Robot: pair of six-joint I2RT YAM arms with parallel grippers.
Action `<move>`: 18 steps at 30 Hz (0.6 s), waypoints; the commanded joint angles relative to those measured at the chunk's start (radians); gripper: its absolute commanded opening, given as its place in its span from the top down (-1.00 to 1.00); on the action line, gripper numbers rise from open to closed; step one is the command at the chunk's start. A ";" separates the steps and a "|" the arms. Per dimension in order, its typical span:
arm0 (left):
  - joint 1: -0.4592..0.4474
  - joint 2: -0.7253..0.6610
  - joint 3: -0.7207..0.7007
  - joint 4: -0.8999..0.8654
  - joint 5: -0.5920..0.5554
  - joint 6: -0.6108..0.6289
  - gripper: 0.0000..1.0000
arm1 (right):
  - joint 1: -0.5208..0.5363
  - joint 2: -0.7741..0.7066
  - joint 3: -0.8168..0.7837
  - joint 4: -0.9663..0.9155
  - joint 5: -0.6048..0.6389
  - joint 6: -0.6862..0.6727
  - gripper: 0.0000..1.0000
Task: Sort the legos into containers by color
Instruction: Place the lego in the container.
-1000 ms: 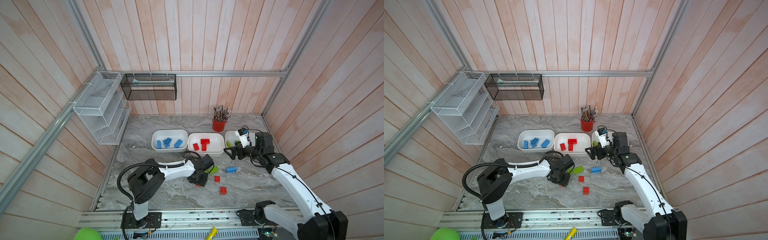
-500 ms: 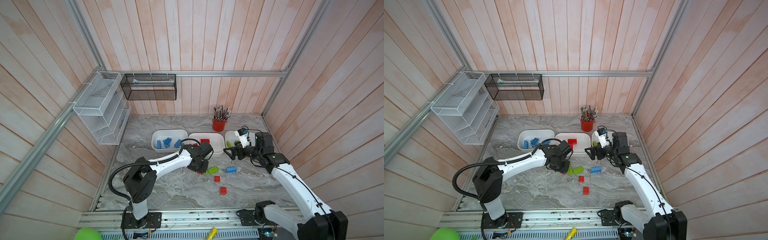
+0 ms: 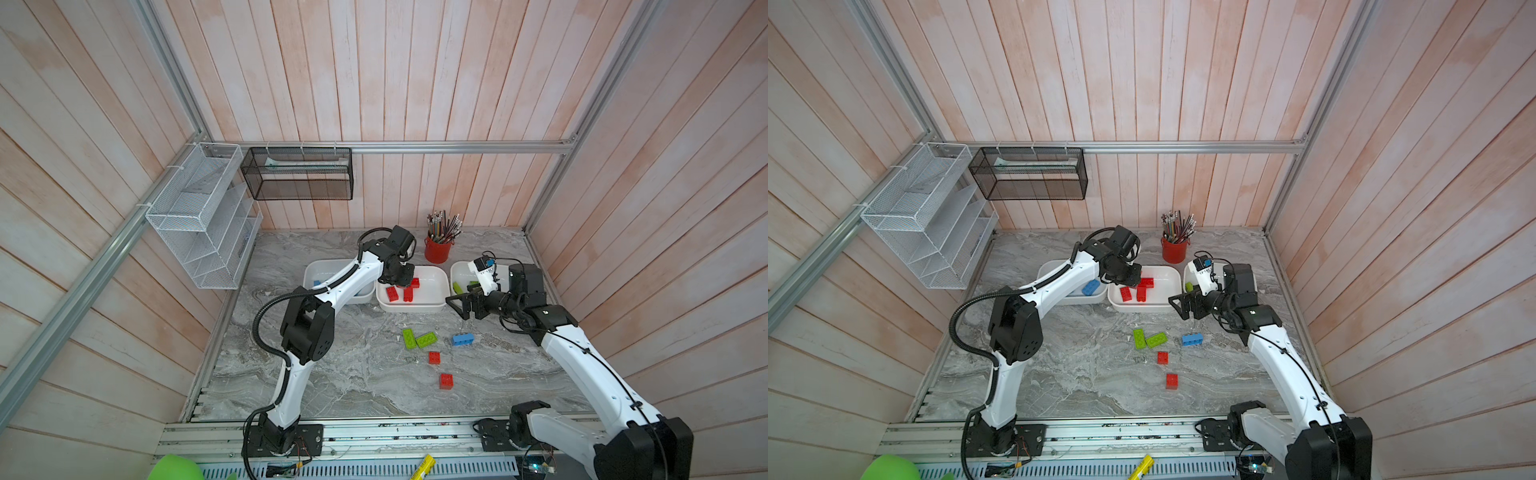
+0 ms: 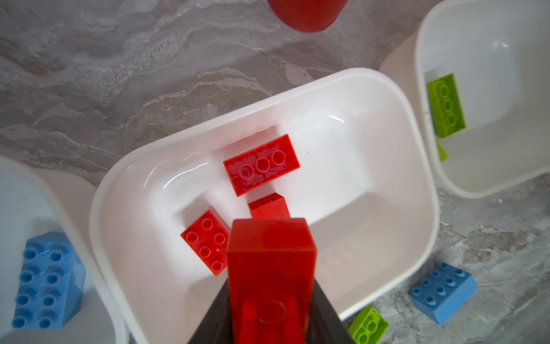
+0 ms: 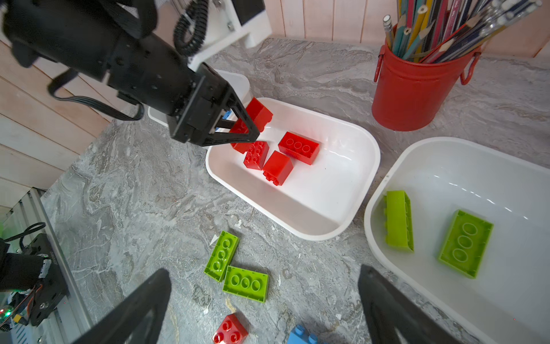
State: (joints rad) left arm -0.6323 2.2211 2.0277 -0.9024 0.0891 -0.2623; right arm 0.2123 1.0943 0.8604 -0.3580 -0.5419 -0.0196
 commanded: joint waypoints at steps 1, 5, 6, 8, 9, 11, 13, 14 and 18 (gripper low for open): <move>0.014 0.063 0.079 -0.059 -0.003 0.053 0.24 | -0.002 0.023 -0.001 0.012 -0.025 0.011 -0.96; 0.033 0.111 0.112 -0.062 -0.015 0.051 0.24 | 0.005 0.043 -0.001 0.017 -0.036 0.015 -0.96; 0.035 0.116 0.112 -0.062 -0.021 0.051 0.23 | 0.009 0.046 -0.002 0.021 -0.034 0.017 -0.96; 0.039 0.128 0.110 -0.065 -0.022 0.051 0.20 | 0.014 0.055 -0.001 0.027 -0.035 0.020 -0.96; 0.041 0.131 0.109 -0.067 -0.021 0.051 0.18 | 0.020 0.060 0.001 0.027 -0.036 0.020 -0.96; 0.040 0.134 0.108 -0.069 -0.011 0.051 0.10 | 0.035 0.074 0.008 0.025 -0.032 0.020 -0.96; 0.043 0.119 0.095 -0.051 0.007 0.049 0.00 | 0.059 0.084 0.011 0.026 -0.031 0.020 -0.96; 0.042 0.108 0.082 -0.038 0.015 0.049 -0.08 | 0.073 0.088 0.011 0.027 -0.026 0.020 -0.96; 0.049 0.059 0.057 -0.036 0.011 0.047 -0.19 | 0.113 0.101 0.003 0.036 -0.021 0.036 -0.95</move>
State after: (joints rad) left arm -0.5907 2.3325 2.1052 -0.9478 0.0921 -0.2211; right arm 0.3046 1.1839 0.8604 -0.3363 -0.5549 0.0002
